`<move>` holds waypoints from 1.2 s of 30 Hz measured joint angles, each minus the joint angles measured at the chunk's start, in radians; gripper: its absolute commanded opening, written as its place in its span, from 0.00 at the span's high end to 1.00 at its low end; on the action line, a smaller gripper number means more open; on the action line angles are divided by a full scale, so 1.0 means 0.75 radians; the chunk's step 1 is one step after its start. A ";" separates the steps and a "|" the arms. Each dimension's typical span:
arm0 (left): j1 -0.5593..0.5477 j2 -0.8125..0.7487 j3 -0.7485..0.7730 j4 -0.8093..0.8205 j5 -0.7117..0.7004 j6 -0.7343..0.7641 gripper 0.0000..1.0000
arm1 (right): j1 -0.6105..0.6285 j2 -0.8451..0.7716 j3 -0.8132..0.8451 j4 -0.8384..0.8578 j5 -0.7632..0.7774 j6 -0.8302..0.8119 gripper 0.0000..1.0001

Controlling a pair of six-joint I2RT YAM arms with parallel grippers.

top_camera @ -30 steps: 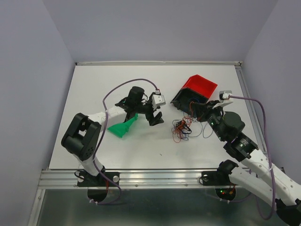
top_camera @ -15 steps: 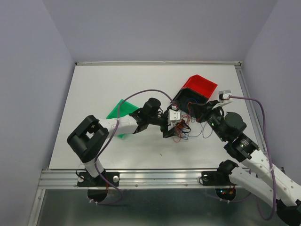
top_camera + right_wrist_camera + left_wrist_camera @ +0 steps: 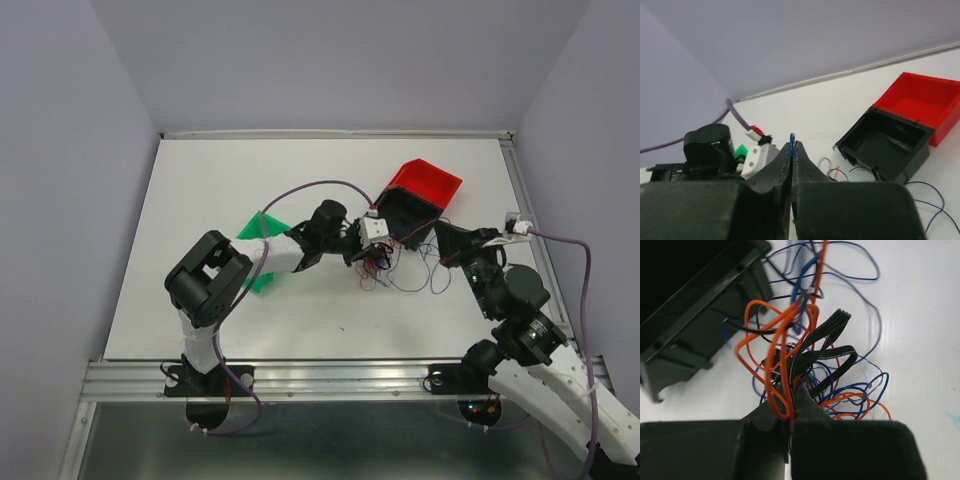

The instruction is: Untangle the cables

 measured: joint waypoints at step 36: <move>0.470 -0.228 0.028 -0.207 0.032 -0.252 1.00 | -0.001 0.620 0.203 -0.076 -0.043 -0.040 0.99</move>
